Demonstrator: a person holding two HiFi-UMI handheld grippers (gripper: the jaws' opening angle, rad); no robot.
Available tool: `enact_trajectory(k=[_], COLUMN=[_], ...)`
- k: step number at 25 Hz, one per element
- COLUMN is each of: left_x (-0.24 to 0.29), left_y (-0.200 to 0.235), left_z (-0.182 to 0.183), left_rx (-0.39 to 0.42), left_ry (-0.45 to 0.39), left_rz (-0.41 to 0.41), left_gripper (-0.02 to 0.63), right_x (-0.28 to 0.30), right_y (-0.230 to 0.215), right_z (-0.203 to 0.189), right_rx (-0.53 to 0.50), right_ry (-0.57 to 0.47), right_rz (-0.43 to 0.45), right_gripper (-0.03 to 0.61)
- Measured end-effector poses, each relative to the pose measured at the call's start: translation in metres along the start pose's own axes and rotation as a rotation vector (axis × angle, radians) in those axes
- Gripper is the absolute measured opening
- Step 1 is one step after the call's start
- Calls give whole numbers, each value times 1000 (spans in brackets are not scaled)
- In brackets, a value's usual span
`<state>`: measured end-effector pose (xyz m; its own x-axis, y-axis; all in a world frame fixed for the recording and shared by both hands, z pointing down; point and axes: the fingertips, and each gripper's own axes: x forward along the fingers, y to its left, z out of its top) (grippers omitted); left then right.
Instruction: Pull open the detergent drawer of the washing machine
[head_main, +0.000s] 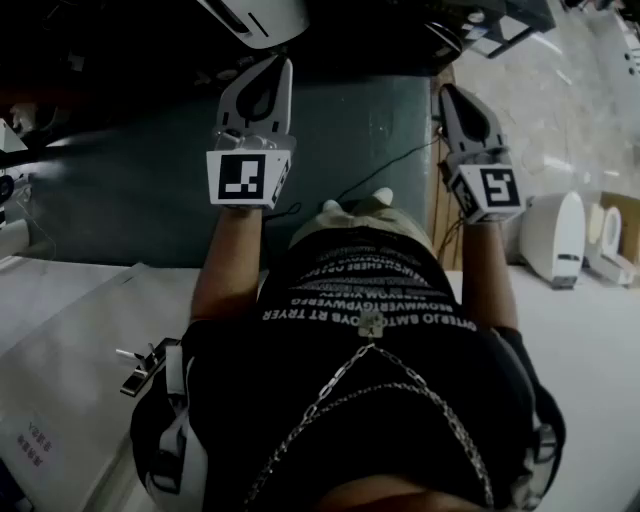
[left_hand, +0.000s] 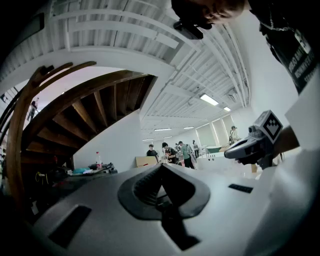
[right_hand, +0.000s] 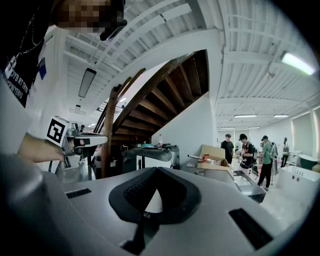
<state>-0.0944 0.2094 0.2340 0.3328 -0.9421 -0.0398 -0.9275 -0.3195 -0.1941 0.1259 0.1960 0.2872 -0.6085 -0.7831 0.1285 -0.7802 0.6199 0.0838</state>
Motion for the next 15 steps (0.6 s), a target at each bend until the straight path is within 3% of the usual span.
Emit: enact_trajectory(k=[4, 15], left_x=[-13, -43], left_y=[4, 6], left_z=[-1, -15], left_rx=[79, -11], left_ry=[4, -4], left_rz=[25, -18], left_gripper=[3, 3], right_x=[1, -2], right_y=[15, 49], right_z=[-2, 5], right_rx=[22, -64], right_ry=[17, -4], right_rz=[-10, -13], right_gripper=[3, 3])
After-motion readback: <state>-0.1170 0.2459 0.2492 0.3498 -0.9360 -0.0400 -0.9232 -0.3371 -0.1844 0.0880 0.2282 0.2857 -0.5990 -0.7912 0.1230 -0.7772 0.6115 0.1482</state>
